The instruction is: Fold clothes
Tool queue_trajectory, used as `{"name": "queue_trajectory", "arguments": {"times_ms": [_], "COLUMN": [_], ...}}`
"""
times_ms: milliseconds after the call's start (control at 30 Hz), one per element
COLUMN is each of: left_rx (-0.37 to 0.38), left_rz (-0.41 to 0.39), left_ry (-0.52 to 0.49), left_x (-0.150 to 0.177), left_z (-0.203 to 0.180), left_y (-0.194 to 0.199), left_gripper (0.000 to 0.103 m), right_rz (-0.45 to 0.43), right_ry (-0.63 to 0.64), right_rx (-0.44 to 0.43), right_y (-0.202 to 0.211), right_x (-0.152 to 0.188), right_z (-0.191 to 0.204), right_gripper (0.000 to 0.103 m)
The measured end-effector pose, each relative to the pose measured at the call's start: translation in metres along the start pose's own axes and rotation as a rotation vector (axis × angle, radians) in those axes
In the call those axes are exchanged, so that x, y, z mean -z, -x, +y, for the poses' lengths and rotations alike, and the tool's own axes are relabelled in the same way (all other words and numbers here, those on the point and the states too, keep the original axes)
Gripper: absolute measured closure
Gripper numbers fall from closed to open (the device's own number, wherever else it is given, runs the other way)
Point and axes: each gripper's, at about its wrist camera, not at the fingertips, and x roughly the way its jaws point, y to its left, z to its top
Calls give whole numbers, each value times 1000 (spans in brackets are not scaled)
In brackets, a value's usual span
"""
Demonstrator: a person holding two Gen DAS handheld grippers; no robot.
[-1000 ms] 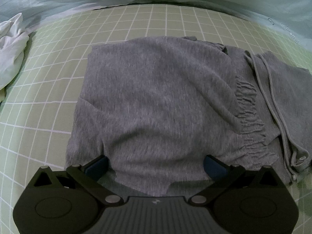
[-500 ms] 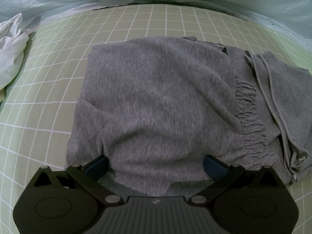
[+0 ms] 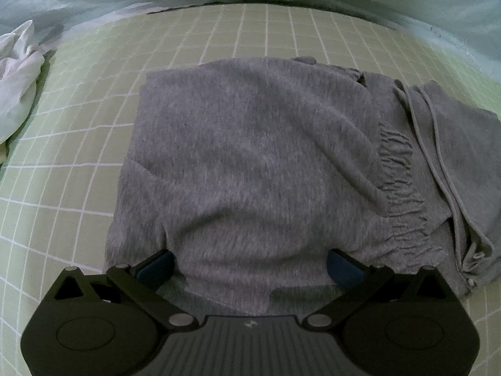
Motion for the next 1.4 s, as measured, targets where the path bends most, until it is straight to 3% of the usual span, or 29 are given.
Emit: {"name": "queue_trajectory", "arguments": {"times_ms": [100, 233, 400, 500, 633, 667, 733, 1000, 1100, 1200, 1333, 1367, 1400], "left_rx": [26, 25, 25, 21, 12, 15, 23, 87, 129, 198, 209, 202, 195], "left_rz": [25, -24, -34, -21, 7, 11, 1, -67, -112, -170, -184, -184, -184], "left_ry": [18, 61, 99, 130, 169, 175, 172, 138, 102, 45, -38, -48, -59], "left_x": [-7, -12, -8, 0, 7, 9, 11, 2, -4, -12, -24, -28, -31], "left_z": [8, 32, 70, 93, 117, 122, 126, 102, 81, 58, 23, 15, 7], "left_y": [4, 24, 35, 34, 32, 31, 34, 53, 60, 68, 62, 58, 53], "left_gripper": [0, 0, 0, 0, 0, 0, 0, 0, 0, 0, 2, 7, 19], "right_rz": [-54, -132, -186, -157, 45, 80, 89, -50, -68, -45, -15, -8, 0], "right_ry": [67, 180, 310, 391, 475, 477, 481, 248, 172, 148, 116, 108, 100], "right_rx": [-11, -44, -192, -310, -350, -343, -346, -205, -95, -41, 30, 48, 66], "right_y": [16, 40, 57, 52, 12, 7, 12, 55, 60, 59, 58, 57, 57], "right_x": [-9, -23, -26, -14, 24, 33, 41, 23, 24, 29, 36, 38, 40], "right_z": [25, 67, 150, 204, 258, 264, 263, 191, 162, 146, 125, 119, 114], "right_gripper": [88, 88, 88, 87, 84, 74, 46, 16, 3, 3, 3, 3, 3]}}
